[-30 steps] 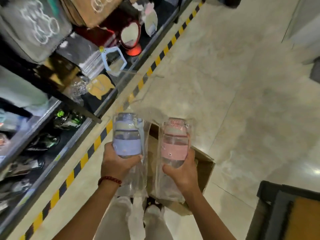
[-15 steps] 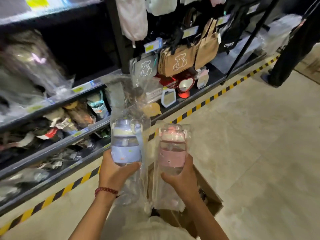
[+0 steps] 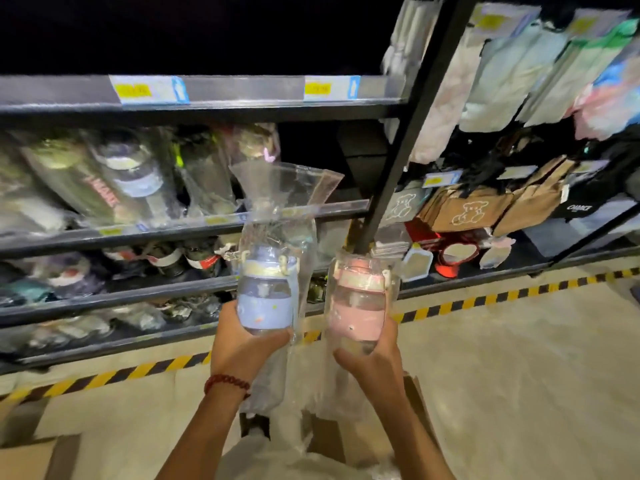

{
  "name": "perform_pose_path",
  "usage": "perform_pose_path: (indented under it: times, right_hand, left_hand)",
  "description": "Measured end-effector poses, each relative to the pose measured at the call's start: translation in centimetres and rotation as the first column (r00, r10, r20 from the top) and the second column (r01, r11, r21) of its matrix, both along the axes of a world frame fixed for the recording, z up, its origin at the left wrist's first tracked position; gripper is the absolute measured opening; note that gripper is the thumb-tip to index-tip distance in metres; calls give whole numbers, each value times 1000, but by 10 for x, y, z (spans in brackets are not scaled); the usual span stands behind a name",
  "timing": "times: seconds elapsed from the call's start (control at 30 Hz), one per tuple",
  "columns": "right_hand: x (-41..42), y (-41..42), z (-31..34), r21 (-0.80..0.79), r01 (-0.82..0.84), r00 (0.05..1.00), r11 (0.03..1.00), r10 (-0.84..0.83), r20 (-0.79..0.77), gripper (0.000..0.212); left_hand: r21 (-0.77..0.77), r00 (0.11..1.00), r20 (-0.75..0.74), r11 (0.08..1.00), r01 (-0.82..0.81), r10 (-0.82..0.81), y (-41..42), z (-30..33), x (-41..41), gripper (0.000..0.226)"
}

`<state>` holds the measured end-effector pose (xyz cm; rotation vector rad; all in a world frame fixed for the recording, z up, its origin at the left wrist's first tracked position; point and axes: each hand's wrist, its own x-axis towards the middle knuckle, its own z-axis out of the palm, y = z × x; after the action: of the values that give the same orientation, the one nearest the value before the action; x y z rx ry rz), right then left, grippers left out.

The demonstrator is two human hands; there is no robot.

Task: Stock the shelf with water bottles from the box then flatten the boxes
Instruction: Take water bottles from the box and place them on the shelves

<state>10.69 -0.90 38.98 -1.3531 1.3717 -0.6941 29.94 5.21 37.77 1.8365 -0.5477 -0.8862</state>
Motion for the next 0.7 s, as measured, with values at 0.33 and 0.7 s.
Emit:
perform_pose_path:
  times: [0.33,0.7]
  right_hand:
    - [85,-79,11,-74,33,997,997,-38,-66,90]
    - [100,-197,-1,-189,54,990,981,-78,-120,79]
  left_hand:
    - [-20,991,129,999,47,-44,-83,10,74,59]
    - [-9,995,44,996,86,-86,-199,-6,63,89]
